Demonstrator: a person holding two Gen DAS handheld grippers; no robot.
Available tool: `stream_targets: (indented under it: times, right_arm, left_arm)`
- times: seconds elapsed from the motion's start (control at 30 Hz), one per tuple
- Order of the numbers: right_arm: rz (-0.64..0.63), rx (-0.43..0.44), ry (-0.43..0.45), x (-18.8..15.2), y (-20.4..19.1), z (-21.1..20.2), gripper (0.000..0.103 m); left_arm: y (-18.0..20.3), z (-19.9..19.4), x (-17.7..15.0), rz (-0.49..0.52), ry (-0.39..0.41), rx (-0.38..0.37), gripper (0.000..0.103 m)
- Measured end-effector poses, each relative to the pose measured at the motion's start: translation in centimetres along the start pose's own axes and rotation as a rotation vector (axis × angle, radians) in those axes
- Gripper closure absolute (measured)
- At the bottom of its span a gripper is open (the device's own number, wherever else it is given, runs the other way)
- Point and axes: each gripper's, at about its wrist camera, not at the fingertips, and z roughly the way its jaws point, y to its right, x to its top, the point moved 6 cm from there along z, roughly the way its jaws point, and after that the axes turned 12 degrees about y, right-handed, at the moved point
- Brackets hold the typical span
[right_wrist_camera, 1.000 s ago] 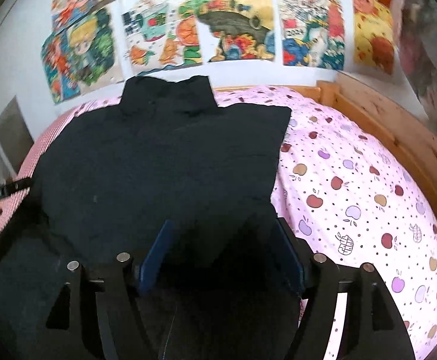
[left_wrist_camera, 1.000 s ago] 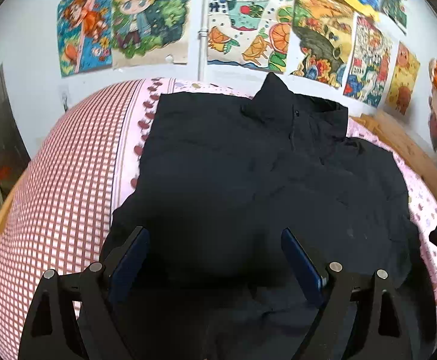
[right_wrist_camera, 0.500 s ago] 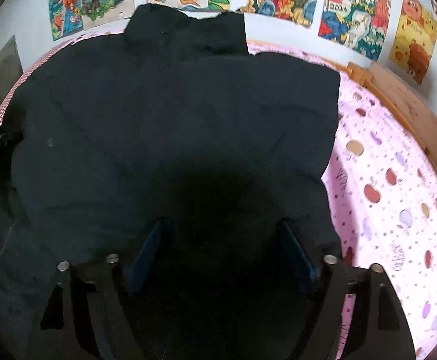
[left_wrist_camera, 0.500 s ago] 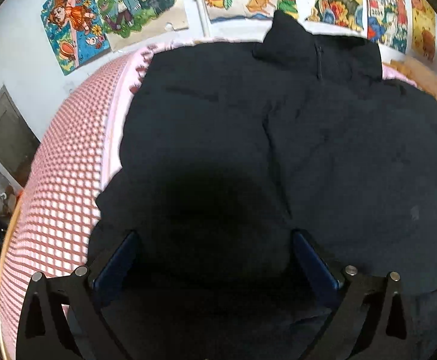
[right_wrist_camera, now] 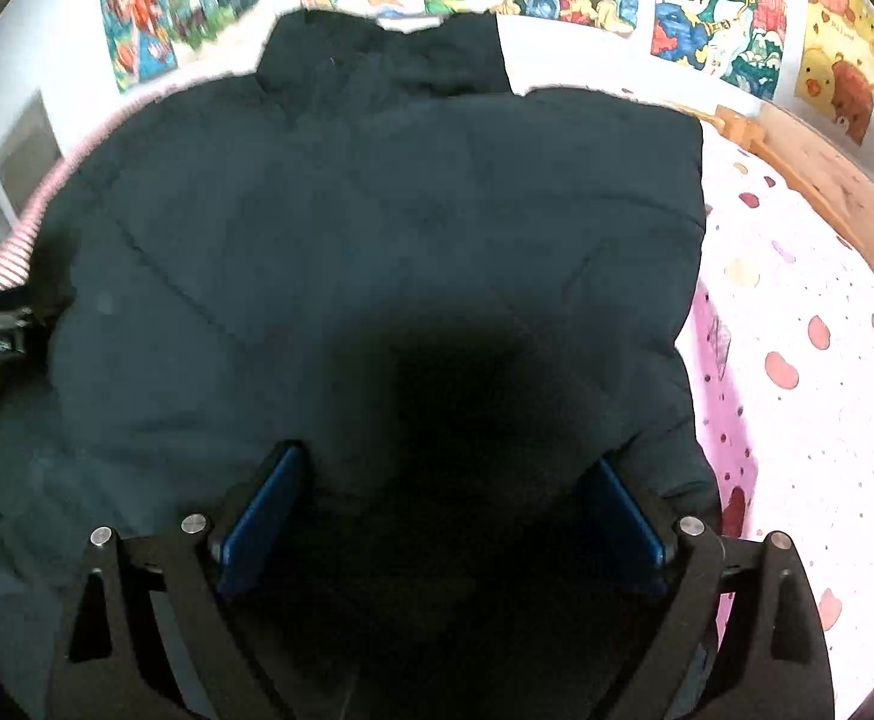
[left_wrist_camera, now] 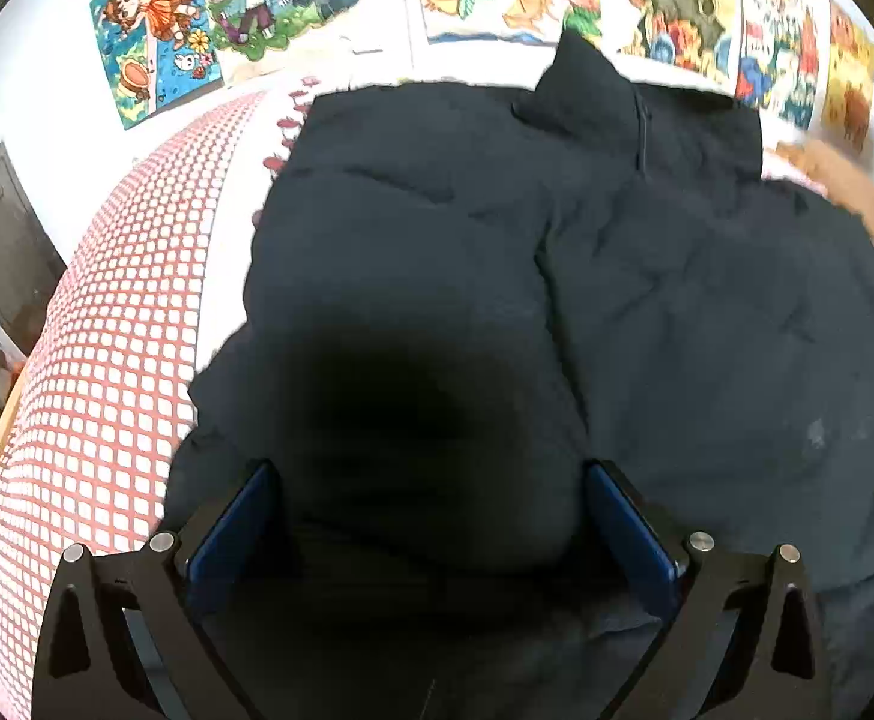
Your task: Fold large clothes
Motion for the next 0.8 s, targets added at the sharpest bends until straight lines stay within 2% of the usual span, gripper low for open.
stream_targets:
  times: [0.13, 0.4, 0.53, 0.67, 0.8]
  right_arm:
    - [0.015, 0.019, 0.066, 2.7, 1.0, -0.9, 0.012]
    - [0.162, 0.046, 0.155, 7.4, 2.1, 0.3, 0.012]
    - [0.204, 0.031, 0.212, 9.8, 2.4, 0.9, 0.012]
    - [0.221, -0.012, 0.281, 12.5, 3.5, 1.1, 0.012]
    - [0.284, -0.019, 0.265, 15.0, 4.3, 4.6, 0.012]
  left_arm:
    - [-0.3, -1.2, 2.9, -0.018, 0.078, -0.031, 0.000]
    - [1.3, -1.9, 10.6, -0.041, 0.216, -0.067, 0.000]
    - [2.9, -0.8, 13.8, -0.023, 0.236, -0.074, 0.000]
    - [4.2, 1.2, 15.9, 0.006, 0.244, -0.034, 0.000]
    - [5.0, 4.1, 18.5, -0.007, 0.258, 0.003, 0.000]
